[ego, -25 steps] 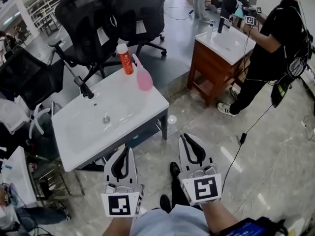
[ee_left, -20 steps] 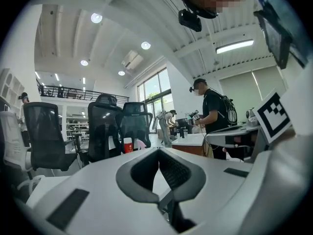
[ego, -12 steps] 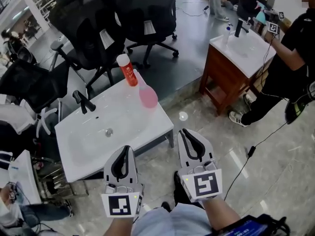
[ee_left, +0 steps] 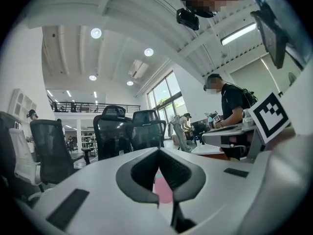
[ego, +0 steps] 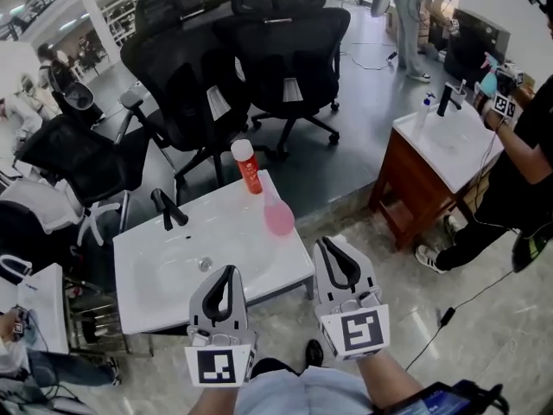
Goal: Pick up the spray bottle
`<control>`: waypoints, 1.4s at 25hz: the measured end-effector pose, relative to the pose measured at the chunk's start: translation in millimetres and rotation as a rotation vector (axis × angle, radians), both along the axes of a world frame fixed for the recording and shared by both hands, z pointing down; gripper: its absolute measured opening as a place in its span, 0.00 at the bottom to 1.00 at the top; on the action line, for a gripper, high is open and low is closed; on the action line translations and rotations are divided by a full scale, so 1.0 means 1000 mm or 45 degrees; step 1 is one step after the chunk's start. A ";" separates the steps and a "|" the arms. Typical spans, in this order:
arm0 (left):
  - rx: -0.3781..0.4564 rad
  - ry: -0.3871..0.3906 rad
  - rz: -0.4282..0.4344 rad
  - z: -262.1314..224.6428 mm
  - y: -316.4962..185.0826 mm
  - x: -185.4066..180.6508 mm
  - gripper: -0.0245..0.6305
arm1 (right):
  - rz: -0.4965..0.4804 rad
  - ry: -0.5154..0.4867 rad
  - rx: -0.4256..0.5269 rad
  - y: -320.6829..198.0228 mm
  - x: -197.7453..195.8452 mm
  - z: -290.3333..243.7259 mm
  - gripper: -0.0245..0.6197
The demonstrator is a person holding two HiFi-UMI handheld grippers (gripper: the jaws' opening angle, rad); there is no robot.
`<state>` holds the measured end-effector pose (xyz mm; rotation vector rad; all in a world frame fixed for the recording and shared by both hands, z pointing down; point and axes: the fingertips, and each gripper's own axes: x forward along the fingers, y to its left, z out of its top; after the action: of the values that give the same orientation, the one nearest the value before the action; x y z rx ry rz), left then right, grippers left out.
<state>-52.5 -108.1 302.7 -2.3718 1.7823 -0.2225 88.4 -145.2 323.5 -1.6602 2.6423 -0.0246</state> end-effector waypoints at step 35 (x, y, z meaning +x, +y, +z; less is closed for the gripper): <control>-0.124 0.071 -0.057 0.045 -0.120 -0.063 0.06 | -0.125 0.089 -0.102 -0.117 -0.076 0.055 0.36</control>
<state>-115.1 -228.3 347.5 -2.4286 1.8925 -0.2569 12.5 -262.1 378.9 -1.5802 2.8083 -0.0764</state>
